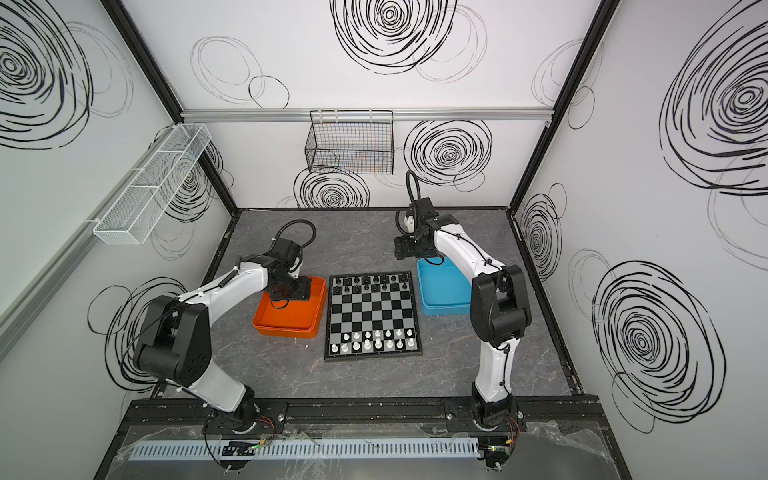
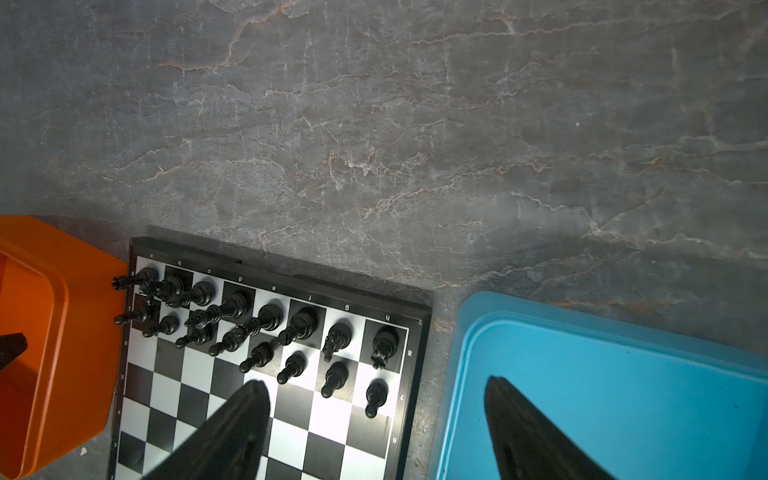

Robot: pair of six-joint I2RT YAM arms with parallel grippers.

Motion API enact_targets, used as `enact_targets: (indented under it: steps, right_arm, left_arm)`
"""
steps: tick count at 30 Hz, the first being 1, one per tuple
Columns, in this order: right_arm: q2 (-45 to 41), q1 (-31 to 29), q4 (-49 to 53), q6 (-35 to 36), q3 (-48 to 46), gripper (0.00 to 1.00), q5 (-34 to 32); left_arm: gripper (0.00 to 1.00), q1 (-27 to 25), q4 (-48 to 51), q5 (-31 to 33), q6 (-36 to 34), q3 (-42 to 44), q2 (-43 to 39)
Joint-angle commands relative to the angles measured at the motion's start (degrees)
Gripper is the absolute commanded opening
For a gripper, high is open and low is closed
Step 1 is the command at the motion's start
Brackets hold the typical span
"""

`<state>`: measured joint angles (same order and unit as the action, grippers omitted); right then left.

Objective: Set up the chess pieces on the board

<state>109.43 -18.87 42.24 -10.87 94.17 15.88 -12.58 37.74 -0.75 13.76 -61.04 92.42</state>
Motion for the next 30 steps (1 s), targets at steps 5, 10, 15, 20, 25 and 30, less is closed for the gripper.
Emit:
enact_targets:
  steps: [5,10,15,20,25,30]
  right_arm:
    - [1.87,-0.67,4.58,-1.46,3.69,0.85,-2.26]
    - [2.63,-0.71,6.10,-1.29,5.22,0.85,-2.78]
    - [2.51,-0.58,5.92,-1.19,5.03,0.85,-3.13]
    - [2.68,-0.56,5.49,-1.19,4.57,0.85,-3.08]
    - [2.76,-0.63,5.13,-1.16,4.27,0.85,-2.98]
    - [3.07,-0.56,4.81,-0.99,4.31,0.85,-2.87]
  left_arm:
    - [0.66,-0.43,-2.19,-2.02,0.03,7.06,-3.43]
    - [0.66,-1.28,-4.25,-3.72,1.58,10.03,-4.68]
    - [0.66,-2.53,-4.65,-5.00,1.27,9.80,-4.38]
    - [0.66,-2.87,-5.83,-7.50,0.82,9.49,-3.05]
    - [0.65,-2.86,-7.19,-8.35,1.21,9.18,-1.34]
    - [0.66,-2.97,-8.28,-9.32,1.44,8.65,0.20]
